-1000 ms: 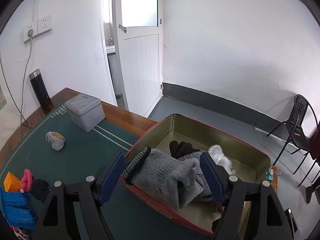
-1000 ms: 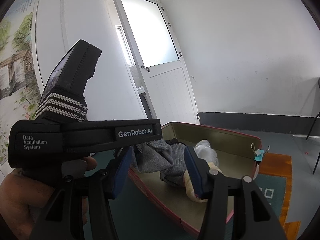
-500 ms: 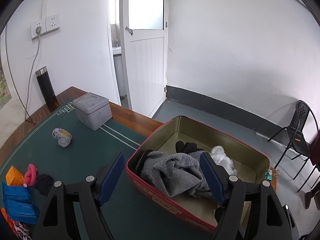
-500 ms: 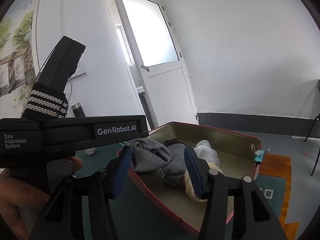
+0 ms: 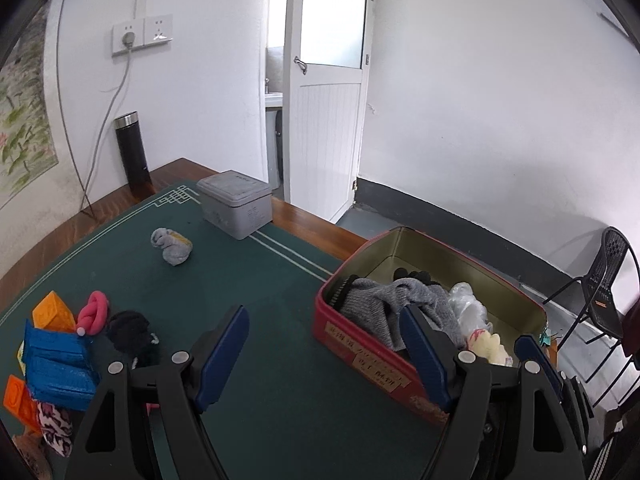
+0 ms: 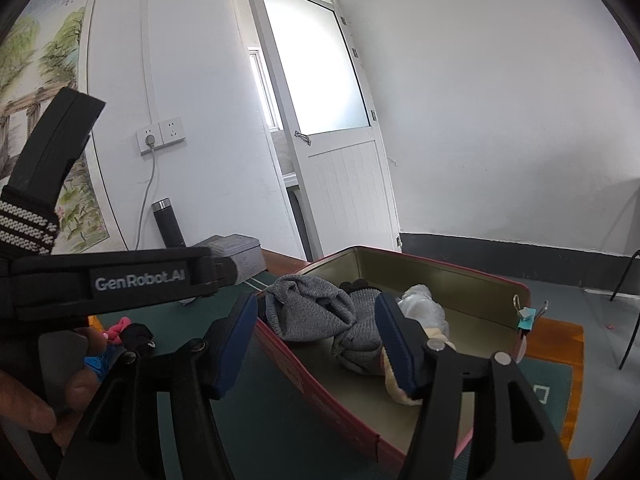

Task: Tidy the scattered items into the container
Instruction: 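Lower the grey sock into the red tin with the left tool while the right tool presses items down, then move the left tool to the tan knotted stocking and grasp it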

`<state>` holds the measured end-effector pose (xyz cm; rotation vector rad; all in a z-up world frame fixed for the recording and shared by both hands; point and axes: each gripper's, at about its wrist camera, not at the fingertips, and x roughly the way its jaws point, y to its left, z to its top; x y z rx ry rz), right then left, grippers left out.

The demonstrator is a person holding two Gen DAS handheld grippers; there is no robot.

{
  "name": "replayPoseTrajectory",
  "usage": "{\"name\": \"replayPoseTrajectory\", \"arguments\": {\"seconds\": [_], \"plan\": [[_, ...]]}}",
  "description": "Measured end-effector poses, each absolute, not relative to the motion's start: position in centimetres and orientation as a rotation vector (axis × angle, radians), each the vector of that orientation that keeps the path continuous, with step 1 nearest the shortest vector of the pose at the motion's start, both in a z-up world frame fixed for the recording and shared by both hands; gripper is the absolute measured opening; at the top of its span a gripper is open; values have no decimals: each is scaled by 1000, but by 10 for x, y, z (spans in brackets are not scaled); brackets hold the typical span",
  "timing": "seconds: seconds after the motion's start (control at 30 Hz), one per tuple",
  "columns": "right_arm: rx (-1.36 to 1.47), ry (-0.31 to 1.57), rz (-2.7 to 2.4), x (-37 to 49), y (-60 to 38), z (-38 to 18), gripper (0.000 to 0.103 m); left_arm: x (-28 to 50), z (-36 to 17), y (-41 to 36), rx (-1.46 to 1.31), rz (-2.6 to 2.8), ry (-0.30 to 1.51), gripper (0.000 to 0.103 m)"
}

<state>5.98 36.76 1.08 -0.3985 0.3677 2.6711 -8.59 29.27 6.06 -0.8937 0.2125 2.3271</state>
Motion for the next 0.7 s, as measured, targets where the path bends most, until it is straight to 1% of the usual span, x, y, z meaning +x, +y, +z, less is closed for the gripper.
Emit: {"name": "replayPoseTrajectory", "arguments": {"seconds": [0.23,0.4,0.5,0.57,0.7], "plan": [[-442,222,2763,48,341,9,69,-93,64,211,-922,2469,101,79],[-478,110,2826,39,322,7,76,-99,58,145,-965,2568,10,79],[-518,35,2863,33,309,2,78,-100,52,102,-994,2636,-52,79],[-549,16,2869,29,305,-2,78,-100,48,72,-1016,2677,-100,79],[-621,42,2876,20,305,-7,78,-99,43,19,-1047,2771,-146,79]]}}
